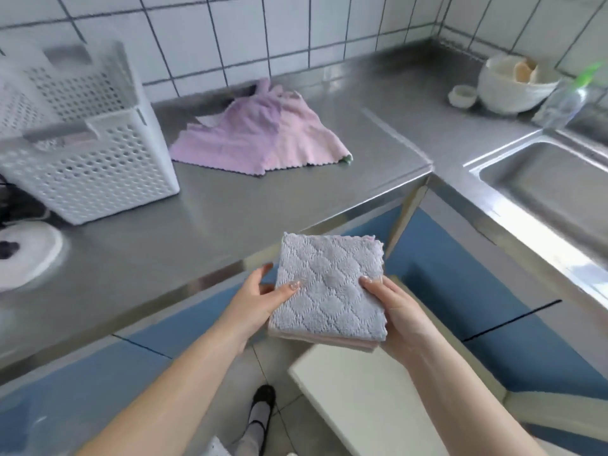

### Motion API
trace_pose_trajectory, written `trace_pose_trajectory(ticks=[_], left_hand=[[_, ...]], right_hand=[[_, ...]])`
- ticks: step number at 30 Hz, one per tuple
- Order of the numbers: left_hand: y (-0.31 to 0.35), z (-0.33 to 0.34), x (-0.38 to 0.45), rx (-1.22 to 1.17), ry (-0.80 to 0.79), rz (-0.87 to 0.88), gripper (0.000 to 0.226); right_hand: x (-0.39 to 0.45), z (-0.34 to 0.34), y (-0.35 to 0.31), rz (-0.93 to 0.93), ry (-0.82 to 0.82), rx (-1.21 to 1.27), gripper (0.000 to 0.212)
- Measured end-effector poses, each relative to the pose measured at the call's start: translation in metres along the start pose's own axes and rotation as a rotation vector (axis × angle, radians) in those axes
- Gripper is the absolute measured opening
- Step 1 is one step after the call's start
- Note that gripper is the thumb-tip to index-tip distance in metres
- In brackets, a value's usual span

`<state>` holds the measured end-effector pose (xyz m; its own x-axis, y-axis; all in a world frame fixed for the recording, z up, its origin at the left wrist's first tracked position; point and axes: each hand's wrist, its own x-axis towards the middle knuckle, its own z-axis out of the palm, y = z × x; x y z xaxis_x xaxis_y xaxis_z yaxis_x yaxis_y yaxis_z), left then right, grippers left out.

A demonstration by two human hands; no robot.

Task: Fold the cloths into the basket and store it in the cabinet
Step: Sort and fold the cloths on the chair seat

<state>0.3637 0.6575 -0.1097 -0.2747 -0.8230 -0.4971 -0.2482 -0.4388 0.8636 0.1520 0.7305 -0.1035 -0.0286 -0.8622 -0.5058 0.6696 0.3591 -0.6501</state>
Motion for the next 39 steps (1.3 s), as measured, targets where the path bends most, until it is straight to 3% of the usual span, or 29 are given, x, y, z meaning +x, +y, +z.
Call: trace_pose_trajectory(ticks=[8, 11, 17, 23, 26, 30, 34, 39], left_hand=[[0.028, -0.060, -0.068, -0.059, 0.306, 0.135, 0.086], [0.039, -0.093, -0.076, -0.073, 0.384, 0.171, 0.079], [0.086, -0.182, -0.055, -0.040, 0.420, 0.290, 0.055], [0.148, -0.276, -0.024, -0.043, 0.397, 0.353, 0.056], [0.173, -0.313, -0.005, -0.153, 0.367, 0.368, 0.053], [0.206, -0.348, 0.020, -0.393, 0.300, 0.286, 0.076], [0.228, -0.376, 0.041, -0.694, 0.212, 0.211, 0.052], [0.229, -0.385, 0.078, -1.100, 0.286, 0.190, 0.034]], right_hand=[[0.002, 0.091, -0.020, 0.103, -0.242, -0.225, 0.027], [0.010, 0.133, -0.024, 0.106, -0.325, -0.291, 0.032], [0.050, 0.231, -0.037, 0.040, -0.367, -0.374, 0.037], [0.100, 0.330, -0.059, -0.046, -0.431, -0.394, 0.040], [0.128, 0.372, -0.069, -0.073, -0.420, -0.456, 0.031], [0.167, 0.418, -0.087, -0.040, -0.413, -0.448, 0.023], [0.207, 0.463, -0.105, 0.006, -0.364, -0.477, 0.019], [0.265, 0.497, -0.104, -0.002, -0.305, -0.553, 0.023]])
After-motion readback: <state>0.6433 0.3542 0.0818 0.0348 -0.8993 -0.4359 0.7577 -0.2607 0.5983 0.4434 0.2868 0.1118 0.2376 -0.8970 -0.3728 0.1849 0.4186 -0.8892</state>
